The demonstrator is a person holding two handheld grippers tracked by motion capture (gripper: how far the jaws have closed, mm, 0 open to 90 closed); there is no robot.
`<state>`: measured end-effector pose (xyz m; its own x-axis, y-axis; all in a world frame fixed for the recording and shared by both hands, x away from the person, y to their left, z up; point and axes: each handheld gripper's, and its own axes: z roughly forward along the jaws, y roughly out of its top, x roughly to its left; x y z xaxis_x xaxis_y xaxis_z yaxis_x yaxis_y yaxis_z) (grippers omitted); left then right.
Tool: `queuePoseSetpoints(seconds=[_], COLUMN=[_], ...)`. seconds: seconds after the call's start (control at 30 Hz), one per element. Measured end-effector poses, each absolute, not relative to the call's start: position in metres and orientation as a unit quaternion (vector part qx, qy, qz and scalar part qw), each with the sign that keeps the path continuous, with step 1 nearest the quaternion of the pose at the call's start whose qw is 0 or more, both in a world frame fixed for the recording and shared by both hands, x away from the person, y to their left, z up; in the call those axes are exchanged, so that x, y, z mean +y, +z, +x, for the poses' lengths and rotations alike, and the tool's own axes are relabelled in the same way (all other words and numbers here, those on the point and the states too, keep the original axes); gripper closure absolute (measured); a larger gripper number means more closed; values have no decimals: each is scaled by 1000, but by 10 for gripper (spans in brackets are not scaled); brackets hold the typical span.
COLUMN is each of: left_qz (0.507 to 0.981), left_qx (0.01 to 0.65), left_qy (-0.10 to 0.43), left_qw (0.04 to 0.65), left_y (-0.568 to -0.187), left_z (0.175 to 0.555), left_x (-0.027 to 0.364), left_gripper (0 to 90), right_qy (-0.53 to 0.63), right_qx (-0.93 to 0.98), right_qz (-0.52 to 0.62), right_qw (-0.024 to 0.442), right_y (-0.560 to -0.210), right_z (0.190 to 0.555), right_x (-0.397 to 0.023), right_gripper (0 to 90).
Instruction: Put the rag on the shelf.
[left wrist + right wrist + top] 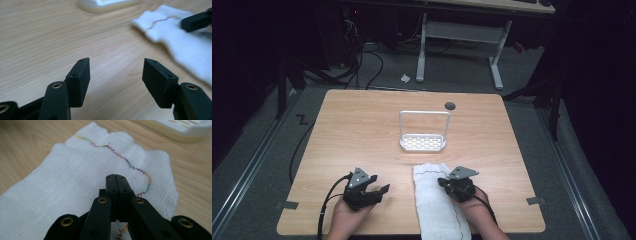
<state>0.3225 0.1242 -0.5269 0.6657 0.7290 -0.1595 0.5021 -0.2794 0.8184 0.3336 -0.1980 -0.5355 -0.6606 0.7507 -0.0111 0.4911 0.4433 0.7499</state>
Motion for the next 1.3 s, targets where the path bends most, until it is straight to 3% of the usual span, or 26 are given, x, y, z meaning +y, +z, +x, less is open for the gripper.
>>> queuePoseSetpoints(seconds=[0.1,0.23,0.43,0.93,1.3], left_qz=[806,836,860,861,850], left_qx=[345,286,282,277,318], left_qy=[92,99,117,137,140], left_qw=[472,458,408,404,397], left_y=[-526,-526,-534,-537,-536], left_z=[308,294,303,305,315], left_x=[94,55,32,35,66], left_gripper=[423,556,716,772,783], right_qy=[362,367,366,368,375], right_qx=[844,842,844,845,858], right_qz=[349,348,345,339,301], right_qw=[187,186,188,189,179], right_y=[-535,-536,-536,-537,-537], right_z=[331,332,331,330,321], right_x=[-180,-177,-177,-175,-159], right_gripper=[900,900,900,897,871])
